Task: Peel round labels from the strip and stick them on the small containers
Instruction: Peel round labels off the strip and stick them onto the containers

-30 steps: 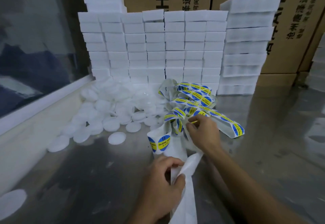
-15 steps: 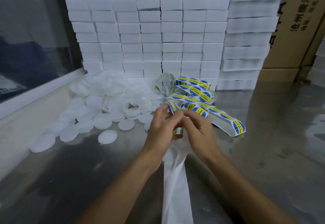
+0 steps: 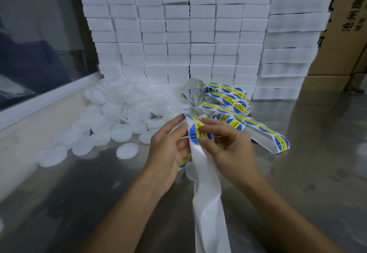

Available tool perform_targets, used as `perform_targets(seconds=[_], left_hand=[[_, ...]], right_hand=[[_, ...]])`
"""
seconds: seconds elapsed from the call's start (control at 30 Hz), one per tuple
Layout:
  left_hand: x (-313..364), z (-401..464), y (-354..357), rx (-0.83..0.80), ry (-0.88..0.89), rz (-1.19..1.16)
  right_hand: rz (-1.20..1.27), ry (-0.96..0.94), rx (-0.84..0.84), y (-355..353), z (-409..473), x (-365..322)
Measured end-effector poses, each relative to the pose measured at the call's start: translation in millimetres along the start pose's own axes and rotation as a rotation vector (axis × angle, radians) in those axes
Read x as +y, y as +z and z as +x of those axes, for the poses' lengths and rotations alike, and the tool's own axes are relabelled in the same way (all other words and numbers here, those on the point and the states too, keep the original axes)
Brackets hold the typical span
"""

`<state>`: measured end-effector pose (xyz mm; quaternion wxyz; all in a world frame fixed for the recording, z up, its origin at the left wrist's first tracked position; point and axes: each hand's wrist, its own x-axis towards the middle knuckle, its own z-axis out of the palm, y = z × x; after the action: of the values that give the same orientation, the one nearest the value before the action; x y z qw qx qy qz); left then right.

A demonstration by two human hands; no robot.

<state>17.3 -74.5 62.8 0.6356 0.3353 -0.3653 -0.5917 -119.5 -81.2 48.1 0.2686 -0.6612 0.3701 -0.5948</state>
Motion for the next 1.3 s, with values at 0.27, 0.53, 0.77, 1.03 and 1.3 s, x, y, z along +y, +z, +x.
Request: perform_targets(seconds=[0.27,0.53,0.77,1.03,1.3], left_hand=[[-10,-3,-2,-0.072,0.091,0.222],[-11,1,-8,0.068,0.134,0.312],[-9,-3,-3,0.011,0.118,0.343],[-6,-6,-1,0.052,0.143,0.409],[-3,-4,-4,0.107,0.196,0.480]], right_hand=[[-0.139,-0.127,0.186,-4,2,9],[-0.537,-0.421,0.053,-8,-1,9],[-0.648,-0.434,0.029,-15,2,5],[-0.636,-0.423,-0.011,-15,3,6],[0.149,0.424,0.281,-18,14,4]])
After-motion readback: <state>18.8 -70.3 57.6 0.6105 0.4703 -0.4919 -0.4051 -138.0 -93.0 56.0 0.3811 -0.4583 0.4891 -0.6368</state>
